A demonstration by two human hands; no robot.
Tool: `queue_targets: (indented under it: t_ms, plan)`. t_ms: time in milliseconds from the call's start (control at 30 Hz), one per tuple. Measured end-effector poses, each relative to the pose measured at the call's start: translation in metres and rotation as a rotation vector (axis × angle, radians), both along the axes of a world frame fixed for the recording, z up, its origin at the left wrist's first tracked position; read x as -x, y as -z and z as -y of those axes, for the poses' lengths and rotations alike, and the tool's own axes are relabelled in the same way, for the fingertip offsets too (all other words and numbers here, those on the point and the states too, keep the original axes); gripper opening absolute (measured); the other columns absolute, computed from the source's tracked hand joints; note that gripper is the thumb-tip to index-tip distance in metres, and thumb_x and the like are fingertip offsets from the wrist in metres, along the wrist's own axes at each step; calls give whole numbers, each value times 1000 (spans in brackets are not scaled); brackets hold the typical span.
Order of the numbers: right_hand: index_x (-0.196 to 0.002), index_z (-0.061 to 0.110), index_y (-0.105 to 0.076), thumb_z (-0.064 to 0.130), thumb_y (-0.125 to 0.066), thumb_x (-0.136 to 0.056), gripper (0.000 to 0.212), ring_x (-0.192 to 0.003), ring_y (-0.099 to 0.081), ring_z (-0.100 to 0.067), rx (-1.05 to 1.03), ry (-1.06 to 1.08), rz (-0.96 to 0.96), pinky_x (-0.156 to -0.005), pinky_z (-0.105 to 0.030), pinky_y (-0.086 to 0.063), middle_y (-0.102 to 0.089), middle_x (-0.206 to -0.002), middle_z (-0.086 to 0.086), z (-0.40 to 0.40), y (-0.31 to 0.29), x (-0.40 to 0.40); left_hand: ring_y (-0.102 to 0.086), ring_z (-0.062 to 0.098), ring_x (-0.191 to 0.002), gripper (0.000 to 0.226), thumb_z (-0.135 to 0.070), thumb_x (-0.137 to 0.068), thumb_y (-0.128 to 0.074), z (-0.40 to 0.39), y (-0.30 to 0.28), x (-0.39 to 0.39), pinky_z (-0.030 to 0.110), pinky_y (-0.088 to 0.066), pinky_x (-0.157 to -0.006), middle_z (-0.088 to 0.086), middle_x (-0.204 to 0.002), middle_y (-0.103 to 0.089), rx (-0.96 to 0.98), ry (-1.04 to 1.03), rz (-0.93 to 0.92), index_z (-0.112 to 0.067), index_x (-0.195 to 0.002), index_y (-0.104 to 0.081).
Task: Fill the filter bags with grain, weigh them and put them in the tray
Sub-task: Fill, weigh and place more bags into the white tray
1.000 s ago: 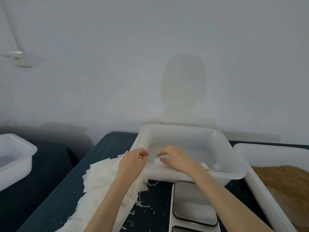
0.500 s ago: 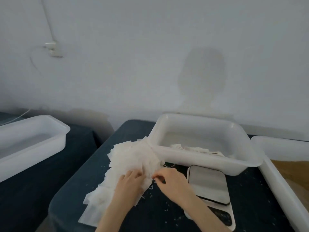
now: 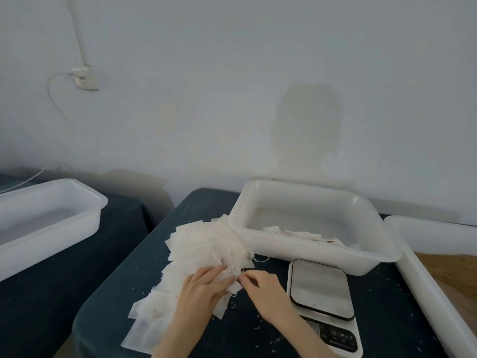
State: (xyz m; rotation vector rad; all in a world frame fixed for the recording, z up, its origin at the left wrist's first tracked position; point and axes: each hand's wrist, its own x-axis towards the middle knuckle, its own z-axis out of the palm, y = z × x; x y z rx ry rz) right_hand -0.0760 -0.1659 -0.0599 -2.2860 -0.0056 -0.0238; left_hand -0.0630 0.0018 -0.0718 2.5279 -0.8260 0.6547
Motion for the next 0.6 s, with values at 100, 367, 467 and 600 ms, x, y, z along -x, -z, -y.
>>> queue_targets:
  t_ms: [100, 367, 467, 600]
  plan:
    - [-83, 31, -72, 29, -54, -95, 21, -55, -50, 2, -211, -30, -81, -55, -15, -39, -63, -66, 6, -1, -7, -2, -71, 18, -90, 54, -13, -38, -97, 1, -1, 0, 30, -55, -66, -3, -100, -74, 20, -15, 8, -30, -86, -79]
    - [-99, 29, -72, 20, -66, -88, 15, -55, -52, 1, -492, -61, -239, -52, -14, -38, -65, -63, 14, 6, -12, 4, -68, 28, -102, 56, 0, -50, -92, 7, 1, 0, 43, -55, -78, 2, -111, -71, 119, -19, -6, -32, -94, -78]
    - [-104, 26, -71, 18, -68, -86, 20, -61, -60, 6, -489, 15, -238, -54, -7, -39, -71, -84, 14, 6, -14, 6, -53, 23, -125, 59, -11, -68, -85, 9, 1, 2, 35, -42, -100, -9, -132, -55, 177, -5, -115, -34, -118, -66]
    - [-100, 29, -72, 21, -70, -84, 18, -80, -64, 10, -463, 63, -201, -58, -3, -42, -72, -96, 14, 10, -19, 6, 5, -5, -140, 96, -51, -80, -66, 14, 7, 0, 22, 2, -116, -29, -145, 7, 15, -33, -361, -43, -142, 7]
